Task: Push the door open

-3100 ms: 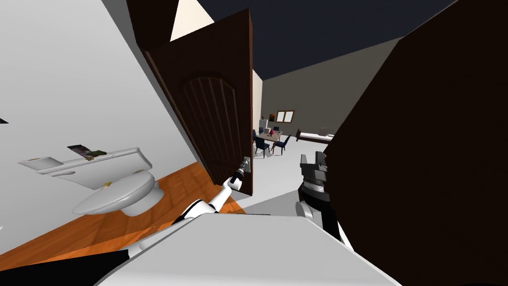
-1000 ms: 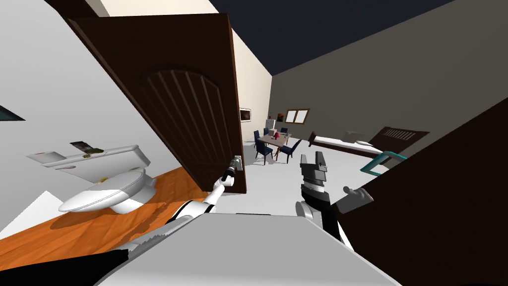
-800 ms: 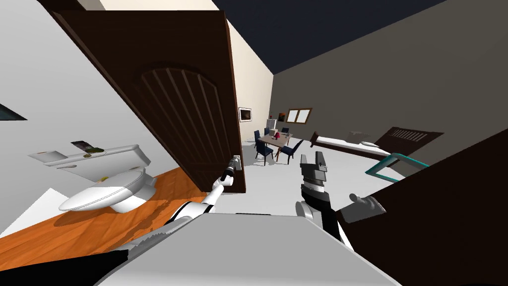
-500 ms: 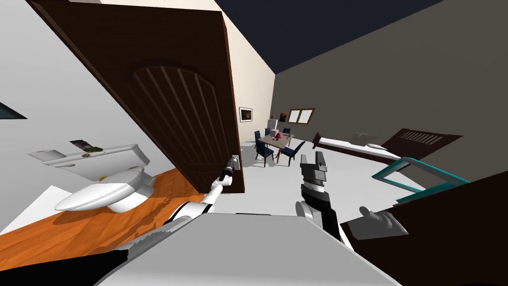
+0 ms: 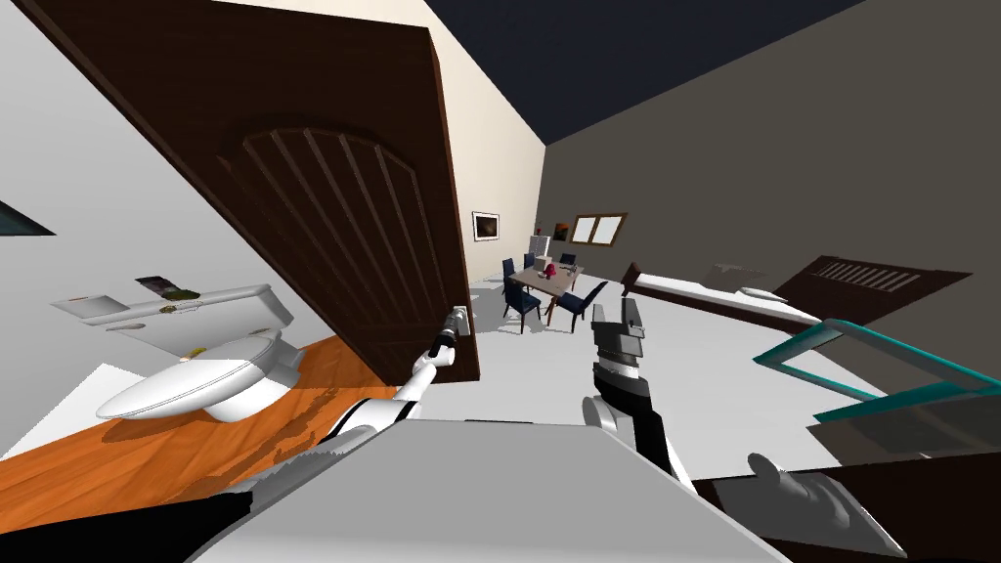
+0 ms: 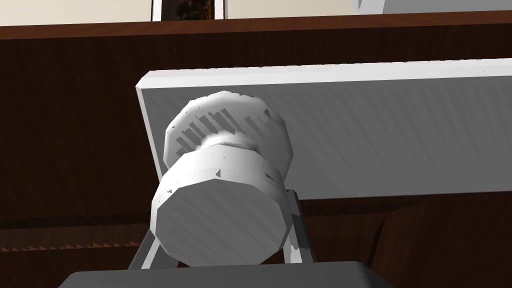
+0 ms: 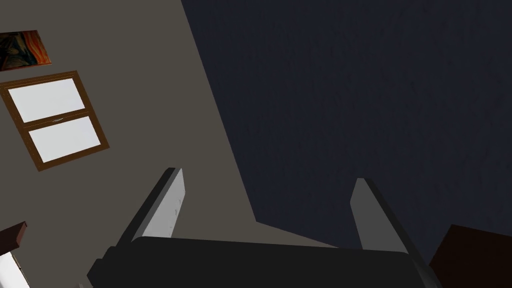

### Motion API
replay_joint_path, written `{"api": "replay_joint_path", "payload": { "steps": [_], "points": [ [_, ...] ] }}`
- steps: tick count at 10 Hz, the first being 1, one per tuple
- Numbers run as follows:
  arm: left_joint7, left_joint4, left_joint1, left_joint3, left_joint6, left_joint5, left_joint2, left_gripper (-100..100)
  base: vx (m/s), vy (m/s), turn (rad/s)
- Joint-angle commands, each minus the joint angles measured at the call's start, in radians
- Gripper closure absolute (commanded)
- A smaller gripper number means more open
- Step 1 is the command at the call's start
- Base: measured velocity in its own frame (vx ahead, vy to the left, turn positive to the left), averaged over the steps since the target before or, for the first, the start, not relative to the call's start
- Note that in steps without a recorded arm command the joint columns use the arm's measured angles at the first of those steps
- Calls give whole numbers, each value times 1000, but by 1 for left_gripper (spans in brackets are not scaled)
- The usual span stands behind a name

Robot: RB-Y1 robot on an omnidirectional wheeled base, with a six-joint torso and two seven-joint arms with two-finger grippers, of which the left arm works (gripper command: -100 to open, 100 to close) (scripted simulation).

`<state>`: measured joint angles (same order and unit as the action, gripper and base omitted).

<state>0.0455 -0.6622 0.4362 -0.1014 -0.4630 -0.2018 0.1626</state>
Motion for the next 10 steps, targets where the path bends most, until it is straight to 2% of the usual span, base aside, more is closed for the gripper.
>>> {"api": "replay_joint_path", "payload": {
  "steps": [1,4,5,8,10],
  "points": [
    [3,-1,5,-16,-1,-5,9,100,199,-117,58],
    [14,6,3,-48,-4,-15,21,100,198,-122,70],
    [14,6,3,-48,-4,-15,21,100,127,-58,35],
    [23,12,1,-78,-6,-23,32,100,150,-104,59],
    [25,13,-6,-85,-3,-25,37,100,122,-41,44]
  ]
}}
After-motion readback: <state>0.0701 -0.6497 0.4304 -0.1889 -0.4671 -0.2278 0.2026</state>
